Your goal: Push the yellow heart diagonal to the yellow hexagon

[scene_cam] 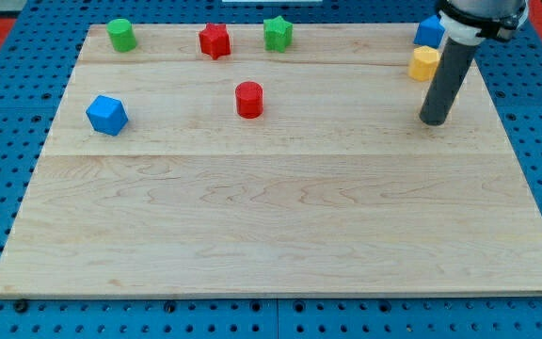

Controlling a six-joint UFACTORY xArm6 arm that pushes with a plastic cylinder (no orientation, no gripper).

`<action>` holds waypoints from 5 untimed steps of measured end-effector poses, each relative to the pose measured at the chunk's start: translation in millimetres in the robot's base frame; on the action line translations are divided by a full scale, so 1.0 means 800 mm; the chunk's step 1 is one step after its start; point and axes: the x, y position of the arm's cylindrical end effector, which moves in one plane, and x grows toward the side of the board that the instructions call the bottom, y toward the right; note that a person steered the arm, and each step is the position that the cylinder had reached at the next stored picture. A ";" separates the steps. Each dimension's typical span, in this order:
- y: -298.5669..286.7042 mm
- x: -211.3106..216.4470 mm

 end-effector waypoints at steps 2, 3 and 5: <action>-0.014 0.039; -0.052 0.036; -0.089 -0.060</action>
